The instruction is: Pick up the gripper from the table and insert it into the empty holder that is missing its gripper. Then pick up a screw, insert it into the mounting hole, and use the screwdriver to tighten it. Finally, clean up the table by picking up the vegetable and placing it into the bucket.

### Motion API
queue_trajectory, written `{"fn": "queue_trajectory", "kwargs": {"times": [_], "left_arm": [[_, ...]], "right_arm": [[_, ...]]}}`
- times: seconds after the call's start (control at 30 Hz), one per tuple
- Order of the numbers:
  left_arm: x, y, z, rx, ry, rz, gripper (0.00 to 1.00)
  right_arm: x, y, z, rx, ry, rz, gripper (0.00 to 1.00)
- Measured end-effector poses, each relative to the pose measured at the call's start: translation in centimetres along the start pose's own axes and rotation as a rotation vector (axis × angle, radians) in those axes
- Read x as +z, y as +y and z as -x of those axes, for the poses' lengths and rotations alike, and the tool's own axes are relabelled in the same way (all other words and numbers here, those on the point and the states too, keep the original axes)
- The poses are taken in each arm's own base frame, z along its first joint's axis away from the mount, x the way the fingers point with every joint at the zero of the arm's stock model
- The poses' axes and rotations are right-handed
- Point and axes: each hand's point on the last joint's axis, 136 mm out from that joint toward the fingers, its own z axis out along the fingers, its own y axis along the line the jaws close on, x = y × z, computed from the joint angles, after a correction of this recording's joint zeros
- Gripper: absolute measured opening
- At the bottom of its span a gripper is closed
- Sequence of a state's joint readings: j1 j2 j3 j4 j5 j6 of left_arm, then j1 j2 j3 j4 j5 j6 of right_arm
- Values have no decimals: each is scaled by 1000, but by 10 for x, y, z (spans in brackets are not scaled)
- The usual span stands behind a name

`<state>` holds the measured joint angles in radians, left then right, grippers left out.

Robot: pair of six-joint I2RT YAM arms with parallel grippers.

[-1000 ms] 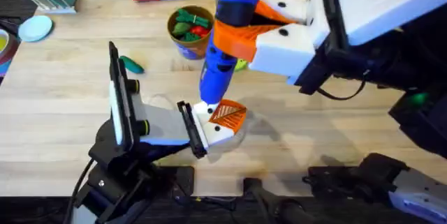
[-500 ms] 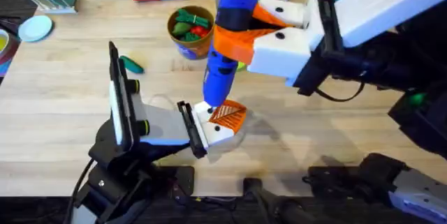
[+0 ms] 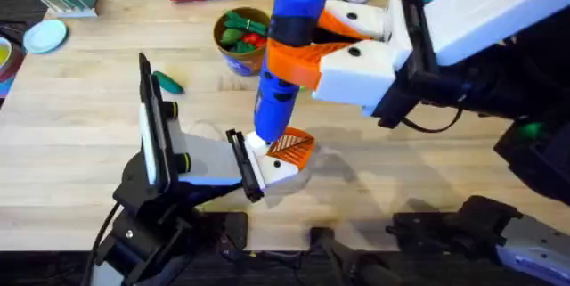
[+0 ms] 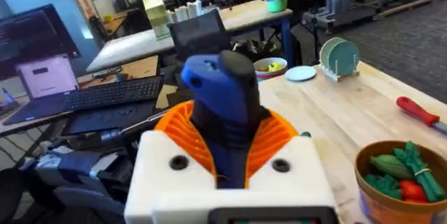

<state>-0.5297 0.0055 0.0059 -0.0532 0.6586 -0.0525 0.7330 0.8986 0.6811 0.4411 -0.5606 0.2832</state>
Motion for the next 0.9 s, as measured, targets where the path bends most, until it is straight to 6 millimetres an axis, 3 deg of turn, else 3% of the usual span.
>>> {"fn": "queue_trajectory", "kwargs": {"times": [0.9], "left_arm": [[0, 0, 0, 0, 0, 0, 15]], "right_arm": [[0, -3, -1, -27, 1, -15, 147]]}}
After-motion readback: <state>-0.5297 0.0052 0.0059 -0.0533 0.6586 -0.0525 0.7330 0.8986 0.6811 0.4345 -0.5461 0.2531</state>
